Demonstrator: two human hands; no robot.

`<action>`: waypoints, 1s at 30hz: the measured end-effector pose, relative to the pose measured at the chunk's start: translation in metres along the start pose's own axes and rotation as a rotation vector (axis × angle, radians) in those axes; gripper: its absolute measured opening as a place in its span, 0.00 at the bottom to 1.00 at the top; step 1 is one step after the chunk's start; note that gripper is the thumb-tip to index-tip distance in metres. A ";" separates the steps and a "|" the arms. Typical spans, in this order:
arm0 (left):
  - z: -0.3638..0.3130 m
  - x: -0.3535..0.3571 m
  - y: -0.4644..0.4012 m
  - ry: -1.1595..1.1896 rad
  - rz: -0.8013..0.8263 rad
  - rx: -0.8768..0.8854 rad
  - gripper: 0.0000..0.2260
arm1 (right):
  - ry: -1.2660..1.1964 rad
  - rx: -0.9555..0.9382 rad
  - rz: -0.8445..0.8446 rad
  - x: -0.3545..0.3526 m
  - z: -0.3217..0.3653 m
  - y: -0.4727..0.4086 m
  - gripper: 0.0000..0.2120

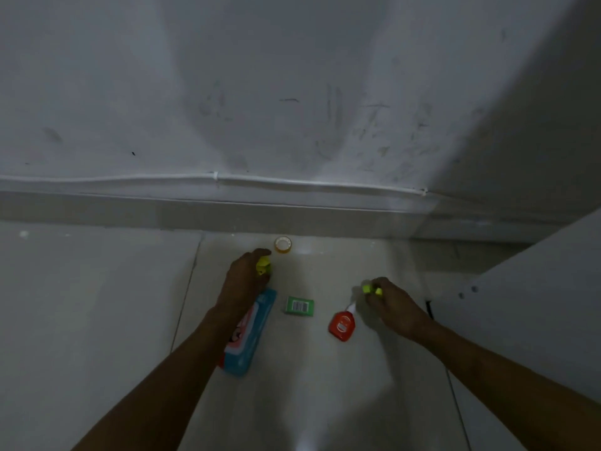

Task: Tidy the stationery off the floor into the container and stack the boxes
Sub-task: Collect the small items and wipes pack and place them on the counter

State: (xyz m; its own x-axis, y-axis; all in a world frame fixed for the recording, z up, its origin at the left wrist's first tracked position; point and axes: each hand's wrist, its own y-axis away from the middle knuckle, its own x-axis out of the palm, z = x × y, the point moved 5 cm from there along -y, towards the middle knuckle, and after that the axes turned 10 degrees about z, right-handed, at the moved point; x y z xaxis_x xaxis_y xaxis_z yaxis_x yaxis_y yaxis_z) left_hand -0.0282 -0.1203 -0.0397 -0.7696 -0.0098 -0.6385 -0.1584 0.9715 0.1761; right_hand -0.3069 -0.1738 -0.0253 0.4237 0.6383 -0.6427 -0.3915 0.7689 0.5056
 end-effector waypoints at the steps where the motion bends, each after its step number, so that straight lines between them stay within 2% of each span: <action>1: -0.008 -0.003 0.002 0.113 -0.052 0.015 0.18 | -0.157 -0.003 0.032 0.004 0.009 -0.001 0.12; 3: -0.027 -0.004 0.006 0.302 -0.121 0.024 0.16 | -0.495 0.011 0.137 0.018 0.029 -0.005 0.11; 6: -0.056 0.001 0.011 0.429 -0.153 0.057 0.17 | -0.981 -0.001 0.269 0.039 0.062 -0.010 0.07; 9: -0.074 0.009 0.023 0.471 -0.126 0.123 0.17 | -1.203 0.027 0.285 0.049 0.085 -0.015 0.06; 12: -0.074 0.013 0.036 0.490 -0.098 0.130 0.18 | -1.409 0.072 0.334 0.059 0.099 -0.015 0.13; 14: -0.071 0.009 0.044 0.505 -0.113 0.120 0.19 | -1.449 0.049 0.363 0.063 0.108 -0.014 0.17; 17: -0.070 0.005 0.054 0.454 -0.116 0.133 0.20 | -1.380 0.003 0.388 0.068 0.120 -0.015 0.17; 19: -0.069 0.001 0.059 0.400 -0.139 0.121 0.21 | -1.333 -0.005 0.398 0.072 0.127 -0.014 0.23; 21: -0.067 -0.002 0.063 0.401 -0.162 0.110 0.22 | -1.300 -0.016 0.426 0.076 0.134 -0.012 0.26; 27: -0.065 0.007 0.074 0.191 -0.232 0.037 0.23 | -1.195 -0.100 0.449 0.075 0.147 -0.007 0.19; 30: -0.066 0.017 0.074 0.044 -0.196 0.067 0.23 | -1.222 -0.121 0.455 0.071 0.141 -0.003 0.10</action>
State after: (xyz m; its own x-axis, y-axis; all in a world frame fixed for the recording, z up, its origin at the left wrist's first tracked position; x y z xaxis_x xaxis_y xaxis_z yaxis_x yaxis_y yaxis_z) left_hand -0.0941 -0.0639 0.0123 -0.7548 -0.2091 -0.6218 -0.2673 0.9636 0.0004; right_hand -0.1604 -0.1258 0.0090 0.6727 0.5087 0.5373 -0.7383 0.5098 0.4416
